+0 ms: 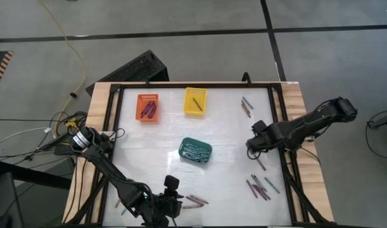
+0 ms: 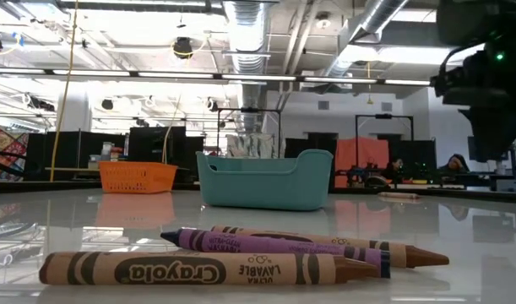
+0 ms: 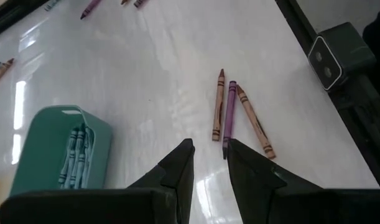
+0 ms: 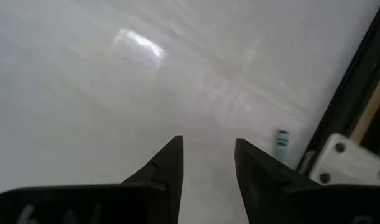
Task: Sort crayons
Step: Put the blue crayon into the blue bin
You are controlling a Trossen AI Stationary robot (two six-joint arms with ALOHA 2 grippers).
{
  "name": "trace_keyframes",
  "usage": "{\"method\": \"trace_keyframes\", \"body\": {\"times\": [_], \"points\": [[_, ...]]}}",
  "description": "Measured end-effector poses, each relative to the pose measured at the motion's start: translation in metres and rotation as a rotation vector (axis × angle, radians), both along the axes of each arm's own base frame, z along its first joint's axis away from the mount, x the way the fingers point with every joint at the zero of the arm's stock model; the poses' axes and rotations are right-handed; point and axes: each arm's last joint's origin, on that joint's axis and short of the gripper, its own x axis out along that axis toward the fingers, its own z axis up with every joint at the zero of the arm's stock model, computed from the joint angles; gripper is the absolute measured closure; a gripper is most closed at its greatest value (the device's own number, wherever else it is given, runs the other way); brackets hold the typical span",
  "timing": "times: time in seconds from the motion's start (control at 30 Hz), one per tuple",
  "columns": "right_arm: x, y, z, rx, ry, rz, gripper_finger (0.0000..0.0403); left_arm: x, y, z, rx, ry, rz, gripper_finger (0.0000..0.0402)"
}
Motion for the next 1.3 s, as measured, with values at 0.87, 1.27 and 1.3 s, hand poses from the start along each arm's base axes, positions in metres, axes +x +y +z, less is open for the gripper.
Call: {"method": "trace_keyframes", "body": {"times": [0.87,1.27,1.3], "points": [[-0.012,-0.082,-0.005,0.275,0.122,0.114,0.0269,-0.002,-0.006,0.001,-0.047,-0.022,0.009,0.0315],[-0.026,-0.108,-0.014,0.342,0.061,-0.086,0.0269,-0.003,-0.006,0.001,-0.057,-0.023,0.016,0.0315],[-0.027,-0.109,-0.015,0.346,0.061,-0.094,0.0269,-0.003,-0.006,0.001,-0.057,-0.023,0.017,0.0315]]}}
